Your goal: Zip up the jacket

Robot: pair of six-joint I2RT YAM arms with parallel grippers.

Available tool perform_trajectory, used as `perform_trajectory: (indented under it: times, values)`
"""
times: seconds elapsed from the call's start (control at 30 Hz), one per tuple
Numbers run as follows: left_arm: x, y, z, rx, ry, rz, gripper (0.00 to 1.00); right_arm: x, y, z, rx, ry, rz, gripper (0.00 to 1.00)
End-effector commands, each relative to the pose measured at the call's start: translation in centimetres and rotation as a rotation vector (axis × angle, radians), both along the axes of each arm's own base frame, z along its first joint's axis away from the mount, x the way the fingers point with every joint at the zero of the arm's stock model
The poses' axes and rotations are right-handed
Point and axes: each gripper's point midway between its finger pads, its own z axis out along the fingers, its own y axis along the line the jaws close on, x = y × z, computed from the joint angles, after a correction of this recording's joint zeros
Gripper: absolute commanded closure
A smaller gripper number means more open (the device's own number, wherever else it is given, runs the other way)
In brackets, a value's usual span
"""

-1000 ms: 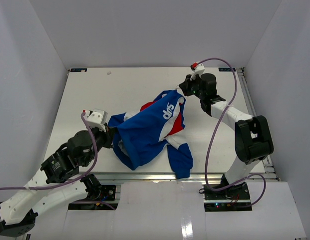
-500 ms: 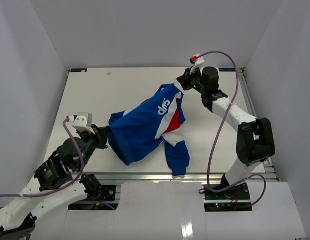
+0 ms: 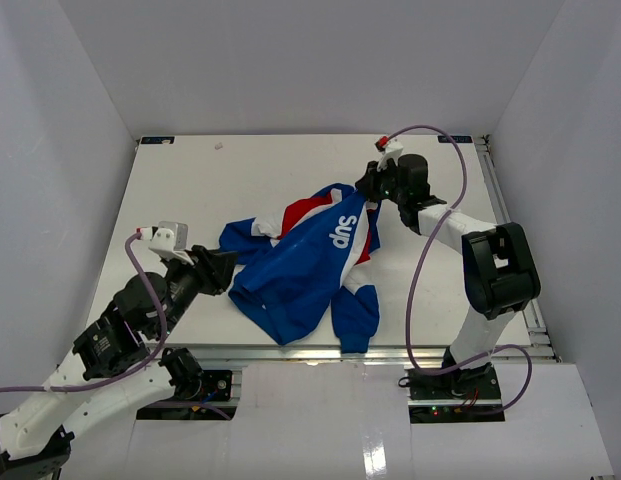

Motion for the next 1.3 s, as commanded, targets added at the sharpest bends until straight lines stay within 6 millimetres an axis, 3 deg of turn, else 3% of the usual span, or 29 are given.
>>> perform_trajectory:
  times: [0.0, 0.1, 0.13, 0.27, 0.4, 0.43, 0.53, 0.6, 0.7, 0.83, 0.93, 1.17, 1.23, 1.27]
  values:
    - [1.0, -2.5, -0.4, -0.017, -0.011, -0.044, 0.48, 0.4, 1.1, 0.8, 0.010, 0.000, 0.040, 0.65]
    - [2.3, -5.1, -2.3, -0.002, 0.010, -0.077, 0.47, 0.2, 0.6, 1.2, 0.018, 0.023, 0.001, 0.26]
    - [2.7, -6.0, -3.2, 0.010, 0.025, -0.090, 0.47, -0.1, 0.3, 1.5, 0.022, 0.029, -0.015, 0.19]
    - [3.5, -8.9, -6.0, 0.039, 0.068, -0.155, 0.46, -1.7, -1.8, 2.2, 0.014, 0.042, -0.115, 0.12]
    - [3.4, -11.8, -9.0, 0.071, 0.098, -0.264, 0.46, -4.1, -3.2, 2.8, 0.015, 0.061, -0.163, 0.11]
    - [3.6, -12.2, -9.8, 0.078, 0.107, -0.272, 0.45, -5.1, -3.2, 3.4, 0.037, 0.061, -0.157, 0.11]
    - [4.4, -14.1, -12.5, 0.082, 0.157, -0.343, 0.44, -9.5, -1.9, 2.1, 0.047, 0.082, -0.112, 0.12]
    - [4.7, -15.0, -13.3, 0.033, 0.190, -0.438, 0.44, -12.2, -0.7, 0.7, 0.022, 0.091, -0.085, 0.13]
    - [5.7, -14.5, -14.1, -0.023, 0.193, -0.484, 0.45, -16.3, 0.3, -1.7, 0.012, 0.110, -0.049, 0.14]
    - [6.5, -13.6, -14.4, 0.009, 0.192, -0.451, 0.45, -21.4, 0.0, -6.0, -0.025, 0.158, -0.045, 0.17]
    - [6.3, -13.2, -14.5, 0.000, 0.182, -0.440, 0.45, -22.6, -1.7, -8.0, -0.049, 0.179, -0.115, 0.21]
    - [5.9, -12.1, -13.9, -0.017, 0.141, -0.402, 0.45, -23.5, -2.0, -9.5, -0.087, 0.203, -0.127, 0.25]
    - [5.8, -11.8, -14.1, -0.014, 0.131, -0.395, 0.45, -23.5, -1.9, -10.2, -0.094, 0.213, -0.121, 0.30]
    - [5.9, -11.6, -14.2, -0.011, 0.126, -0.385, 0.45, -23.5, -1.9, -10.5, -0.100, 0.216, -0.122, 0.40]
